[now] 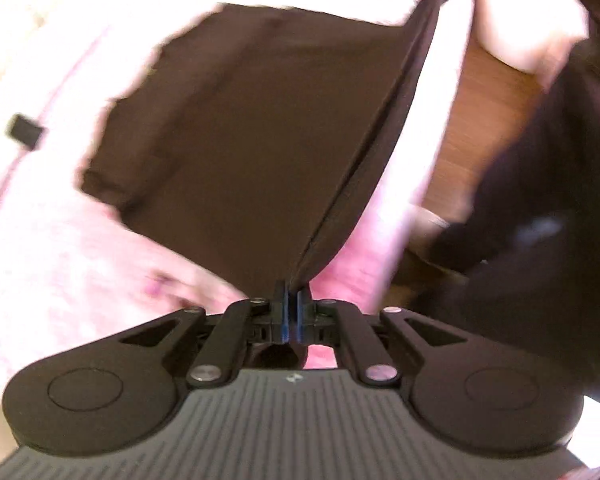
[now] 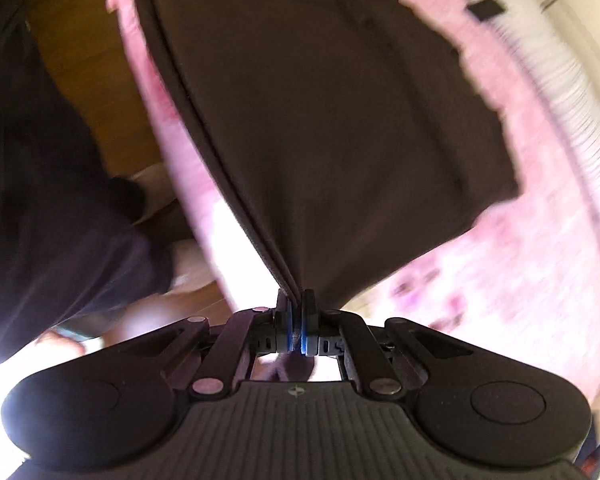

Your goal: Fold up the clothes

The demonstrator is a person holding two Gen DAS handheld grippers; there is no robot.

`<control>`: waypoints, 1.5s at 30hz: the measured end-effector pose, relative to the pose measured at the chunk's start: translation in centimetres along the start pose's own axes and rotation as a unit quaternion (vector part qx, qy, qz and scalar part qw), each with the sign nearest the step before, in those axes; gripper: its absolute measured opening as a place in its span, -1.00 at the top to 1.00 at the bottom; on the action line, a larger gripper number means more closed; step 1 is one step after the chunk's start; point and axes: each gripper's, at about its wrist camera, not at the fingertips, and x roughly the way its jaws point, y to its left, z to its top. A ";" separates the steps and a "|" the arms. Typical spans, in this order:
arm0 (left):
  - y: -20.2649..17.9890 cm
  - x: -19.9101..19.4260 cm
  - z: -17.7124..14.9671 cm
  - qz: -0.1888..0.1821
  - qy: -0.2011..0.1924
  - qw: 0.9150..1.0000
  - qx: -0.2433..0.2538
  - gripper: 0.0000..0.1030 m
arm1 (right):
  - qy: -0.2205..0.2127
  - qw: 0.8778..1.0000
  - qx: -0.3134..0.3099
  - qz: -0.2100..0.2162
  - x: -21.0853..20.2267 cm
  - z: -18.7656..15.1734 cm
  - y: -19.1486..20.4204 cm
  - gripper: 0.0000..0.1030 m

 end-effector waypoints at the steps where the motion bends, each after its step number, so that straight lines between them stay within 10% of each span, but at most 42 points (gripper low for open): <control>1: 1.8 0.1 1.9 0.017 -0.009 1.000 -0.009 0.97 | -0.013 1.000 -0.007 -0.015 -0.1 0.7 -1.8 0.96; 5: 9.0 1.4 9.5 0.055 -0.049 0.997 -0.028 0.97 | -0.046 0.996 -0.033 -0.062 0.8 4.1 -10.1 0.96; 14: 23.3 11.6 20.1 0.017 -0.056 0.997 -0.056 0.96 | -0.008 0.996 -0.035 -0.086 9.3 12.6 -24.7 0.96; 39: 34.8 29.9 23.5 -0.027 0.054 0.984 -0.166 0.94 | 0.038 0.999 -0.008 0.026 28.8 17.0 -41.8 0.98; 45: 35.8 32.2 22.1 -0.012 0.063 0.975 -0.212 0.51 | 0.032 0.995 0.083 0.039 31.6 16.4 -43.6 0.88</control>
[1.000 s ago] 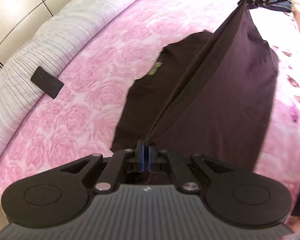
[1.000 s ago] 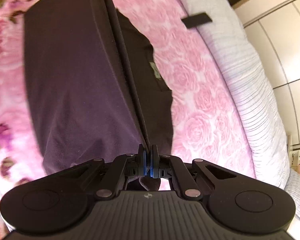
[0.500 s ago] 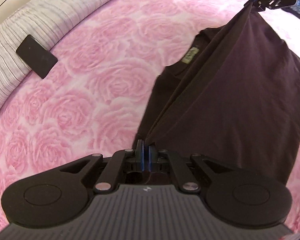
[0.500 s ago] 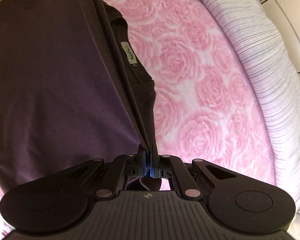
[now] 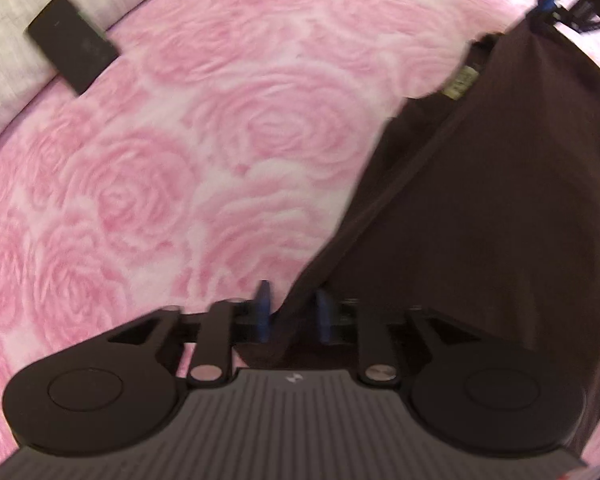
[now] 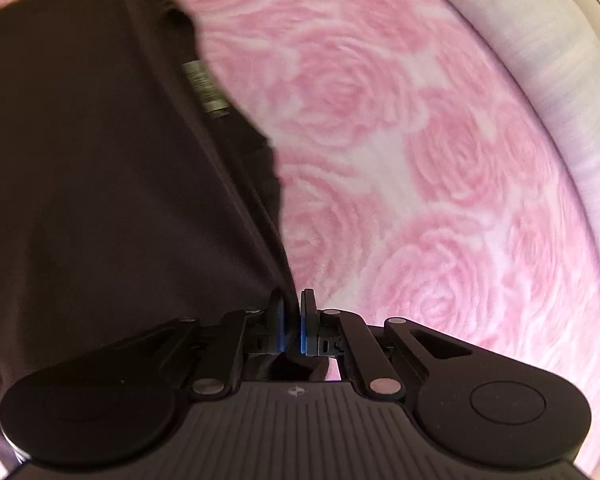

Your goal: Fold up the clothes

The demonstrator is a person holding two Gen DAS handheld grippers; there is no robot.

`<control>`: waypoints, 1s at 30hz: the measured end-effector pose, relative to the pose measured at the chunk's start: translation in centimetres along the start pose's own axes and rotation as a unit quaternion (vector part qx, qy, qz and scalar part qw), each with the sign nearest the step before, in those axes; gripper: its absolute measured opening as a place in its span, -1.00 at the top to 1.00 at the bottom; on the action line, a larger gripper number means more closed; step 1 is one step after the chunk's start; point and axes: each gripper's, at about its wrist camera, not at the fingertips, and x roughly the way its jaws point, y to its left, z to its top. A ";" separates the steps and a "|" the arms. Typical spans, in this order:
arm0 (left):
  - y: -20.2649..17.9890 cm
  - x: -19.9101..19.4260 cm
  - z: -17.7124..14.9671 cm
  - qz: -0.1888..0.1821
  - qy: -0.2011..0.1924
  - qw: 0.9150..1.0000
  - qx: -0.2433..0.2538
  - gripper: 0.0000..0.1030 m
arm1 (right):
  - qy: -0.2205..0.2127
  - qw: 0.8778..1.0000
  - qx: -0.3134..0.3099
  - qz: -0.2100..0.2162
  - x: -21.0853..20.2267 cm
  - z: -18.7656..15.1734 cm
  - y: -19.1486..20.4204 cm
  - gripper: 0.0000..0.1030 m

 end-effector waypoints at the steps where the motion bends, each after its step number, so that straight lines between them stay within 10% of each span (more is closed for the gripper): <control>1: 0.6 0.0 -0.2 0.004 -0.005 1.000 -0.017 0.51 | -0.007 1.000 0.029 0.000 0.0 -0.2 -0.6 0.83; 6: 3.7 -1.4 -1.6 0.031 -0.029 0.991 -0.128 0.52 | -0.058 0.978 0.197 -0.028 -1.8 -2.7 -3.9 0.57; 13: 1.5 -5.5 -4.9 0.017 -0.059 0.979 -0.196 0.55 | -0.098 0.907 0.408 0.026 -5.8 -9.4 -3.5 0.37; 23: -7.0 -4.0 -8.4 -0.009 -0.022 0.985 -0.170 0.50 | -0.077 0.879 0.458 0.109 -4.2 -15.9 4.7 0.32; 25: -7.3 -3.4 -8.5 -0.003 -0.016 0.986 -0.168 0.42 | -0.081 0.868 0.476 0.114 -3.6 -16.6 4.4 0.47; 26: -7.4 -3.1 -8.6 0.000 -0.014 0.986 -0.167 0.40 | -0.082 0.864 0.485 0.113 -3.5 -16.8 4.1 0.88; 30: -7.4 -2.9 -8.0 0.007 -0.003 0.988 -0.152 0.34 | -0.085 0.854 0.507 0.079 -4.2 -18.4 3.7 0.99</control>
